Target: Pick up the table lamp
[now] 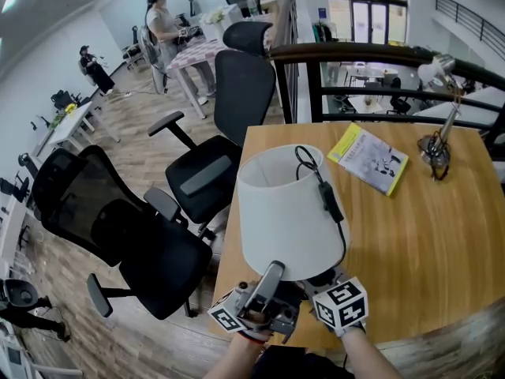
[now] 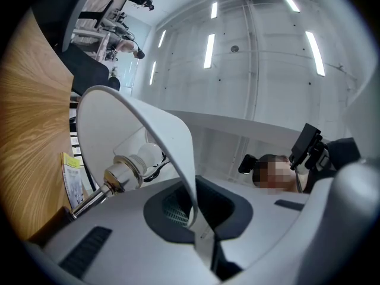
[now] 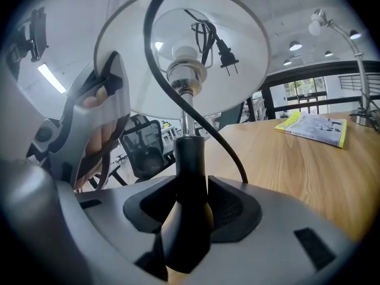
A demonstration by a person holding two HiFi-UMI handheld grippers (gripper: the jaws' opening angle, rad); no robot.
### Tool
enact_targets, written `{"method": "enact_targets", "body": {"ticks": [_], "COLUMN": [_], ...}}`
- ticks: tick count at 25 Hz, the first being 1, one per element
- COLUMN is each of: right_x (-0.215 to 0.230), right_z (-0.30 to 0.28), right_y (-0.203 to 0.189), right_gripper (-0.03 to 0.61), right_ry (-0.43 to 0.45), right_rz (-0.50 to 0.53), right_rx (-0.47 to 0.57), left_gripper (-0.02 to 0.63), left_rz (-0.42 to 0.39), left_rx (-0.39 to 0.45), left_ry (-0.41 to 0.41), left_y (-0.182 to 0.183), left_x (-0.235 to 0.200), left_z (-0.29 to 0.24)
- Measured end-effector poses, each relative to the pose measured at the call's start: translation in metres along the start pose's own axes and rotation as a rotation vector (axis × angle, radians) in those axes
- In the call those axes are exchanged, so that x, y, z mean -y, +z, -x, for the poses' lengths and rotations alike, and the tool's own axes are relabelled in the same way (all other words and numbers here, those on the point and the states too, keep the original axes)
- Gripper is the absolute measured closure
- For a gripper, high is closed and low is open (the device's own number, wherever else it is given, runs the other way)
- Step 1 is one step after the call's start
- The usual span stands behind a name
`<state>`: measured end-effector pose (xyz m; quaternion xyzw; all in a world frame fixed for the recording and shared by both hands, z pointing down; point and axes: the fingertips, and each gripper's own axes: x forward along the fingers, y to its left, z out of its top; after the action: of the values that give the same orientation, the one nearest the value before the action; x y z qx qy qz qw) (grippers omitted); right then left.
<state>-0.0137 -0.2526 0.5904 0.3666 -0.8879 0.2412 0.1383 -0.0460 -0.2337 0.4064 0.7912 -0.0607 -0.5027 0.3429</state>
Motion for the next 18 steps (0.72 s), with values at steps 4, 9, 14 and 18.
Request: {"method": "enact_targets", "body": {"ticks": [4,9,14,18], "right_x": [0.0014,0.0008,0.0003,-0.0004], "right_z": [0.0010,0.0026,0.0057,0.0066], "right_y": [0.0012,0.0033,0.0035,0.0033], "right_gripper": [0.422,0.423,0.425,0.425], "right_ry": [0.003,-0.018,-0.034,-0.037], "right_rz": [0.018,0.043,0.056,0.063], "right_rx": [0.015,0.042,0.059,0.065], "left_gripper": [0.603,0.603,0.603,0.603], "left_rz": [0.000,0.004,0.001,0.000], "left_rx": [-0.003,-0.016,-0.041,-0.050], "left_ry": [-0.007,-0.006,-0.008,-0.009], "left_y": [0.0002,-0.0015,-0.0055,-0.0066], "left_x": [-0.0002,-0.0005,0.0024,0.0037], "left_z": [-0.0015,-0.0017,-0.0027,-0.0026]}}
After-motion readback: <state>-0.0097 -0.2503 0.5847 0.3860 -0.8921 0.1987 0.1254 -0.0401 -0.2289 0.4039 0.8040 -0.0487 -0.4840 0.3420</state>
